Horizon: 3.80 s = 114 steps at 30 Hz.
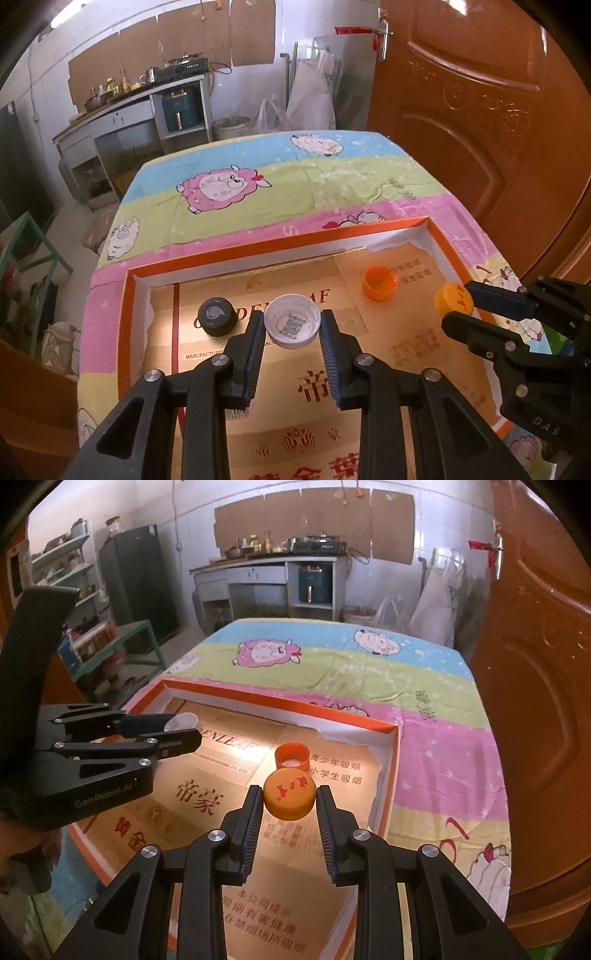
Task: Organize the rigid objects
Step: 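Lower both caps toward the tray box floor, then open the right gripper to drop the orange printed cap while the left releases the white cap, then withdraw both tools from the tray box back toward the remaining items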
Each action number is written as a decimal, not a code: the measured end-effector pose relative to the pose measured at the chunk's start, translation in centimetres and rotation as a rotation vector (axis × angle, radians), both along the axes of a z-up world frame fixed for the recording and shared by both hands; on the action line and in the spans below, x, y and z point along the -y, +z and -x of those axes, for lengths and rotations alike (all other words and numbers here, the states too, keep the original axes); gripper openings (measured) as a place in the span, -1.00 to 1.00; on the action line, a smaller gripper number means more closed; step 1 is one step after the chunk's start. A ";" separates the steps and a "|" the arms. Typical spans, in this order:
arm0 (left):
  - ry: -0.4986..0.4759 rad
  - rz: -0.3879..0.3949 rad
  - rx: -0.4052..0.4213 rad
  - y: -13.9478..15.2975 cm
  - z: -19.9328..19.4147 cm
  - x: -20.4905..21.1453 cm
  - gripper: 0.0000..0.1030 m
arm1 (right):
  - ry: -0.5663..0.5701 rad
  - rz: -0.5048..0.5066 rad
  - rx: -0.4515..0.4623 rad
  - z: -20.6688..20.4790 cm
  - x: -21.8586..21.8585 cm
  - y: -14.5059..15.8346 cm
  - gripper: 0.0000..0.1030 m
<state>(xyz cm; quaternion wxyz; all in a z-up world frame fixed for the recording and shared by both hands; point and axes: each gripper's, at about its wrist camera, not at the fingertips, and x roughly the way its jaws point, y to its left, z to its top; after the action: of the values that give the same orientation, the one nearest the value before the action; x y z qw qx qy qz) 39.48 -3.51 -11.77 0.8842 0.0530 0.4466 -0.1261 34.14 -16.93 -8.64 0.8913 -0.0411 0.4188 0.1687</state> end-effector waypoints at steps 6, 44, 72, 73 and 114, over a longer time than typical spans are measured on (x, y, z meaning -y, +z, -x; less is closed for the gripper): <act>0.004 -0.014 -0.024 -1.1 -1.1 0.0 -0.41 | -0.002 0.025 -0.034 -1.2 -0.4 -1.3 -0.42; 0.006 0.036 -0.074 -3.0 -2.2 -0.2 -0.19 | 0.002 0.085 -0.096 -2.2 -1.1 -3.7 -0.05; 0.033 0.041 0.021 0.9 1.7 -0.7 -0.01 | -0.023 0.024 -0.071 0.7 -0.9 -1.5 -0.05; 0.035 0.042 0.025 1.1 1.9 -0.8 -0.01 | -0.027 0.021 -0.068 0.9 -0.8 -1.4 -0.05; 0.113 0.128 0.134 5.9 14.0 -4.5 -0.01 | -0.090 0.003 0.041 12.4 -2.7 4.5 -0.05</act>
<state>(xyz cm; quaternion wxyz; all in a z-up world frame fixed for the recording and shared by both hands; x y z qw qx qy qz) 25.53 0.94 -5.86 0.9194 -0.0203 0.3796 -0.1006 21.71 -14.20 -4.13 0.9063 -0.0268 0.4022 0.1268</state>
